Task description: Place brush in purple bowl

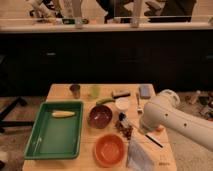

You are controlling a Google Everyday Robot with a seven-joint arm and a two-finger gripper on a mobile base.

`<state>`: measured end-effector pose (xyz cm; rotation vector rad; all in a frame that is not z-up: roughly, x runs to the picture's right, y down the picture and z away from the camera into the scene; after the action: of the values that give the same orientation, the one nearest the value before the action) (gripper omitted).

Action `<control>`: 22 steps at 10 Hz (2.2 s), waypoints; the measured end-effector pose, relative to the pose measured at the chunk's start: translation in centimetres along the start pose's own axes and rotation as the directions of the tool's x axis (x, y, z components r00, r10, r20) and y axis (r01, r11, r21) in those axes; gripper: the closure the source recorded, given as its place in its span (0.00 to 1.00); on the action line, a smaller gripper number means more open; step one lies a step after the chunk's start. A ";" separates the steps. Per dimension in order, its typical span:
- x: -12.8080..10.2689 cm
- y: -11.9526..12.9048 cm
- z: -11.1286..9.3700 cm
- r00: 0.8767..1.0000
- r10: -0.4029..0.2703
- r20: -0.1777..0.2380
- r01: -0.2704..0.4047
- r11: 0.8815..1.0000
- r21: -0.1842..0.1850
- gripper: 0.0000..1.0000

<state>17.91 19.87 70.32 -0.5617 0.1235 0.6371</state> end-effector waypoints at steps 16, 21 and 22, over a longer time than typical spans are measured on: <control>-11.9 3.2 -0.4 0.996 -0.086 0.007 0.086 0.996 0.024 1.00; -11.9 3.2 -0.4 0.996 -0.084 0.009 0.084 0.996 0.024 1.00; -11.9 3.1 -0.4 0.997 -0.080 0.011 0.080 0.997 0.025 1.00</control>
<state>6.53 15.46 71.86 -0.5363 0.0968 0.5606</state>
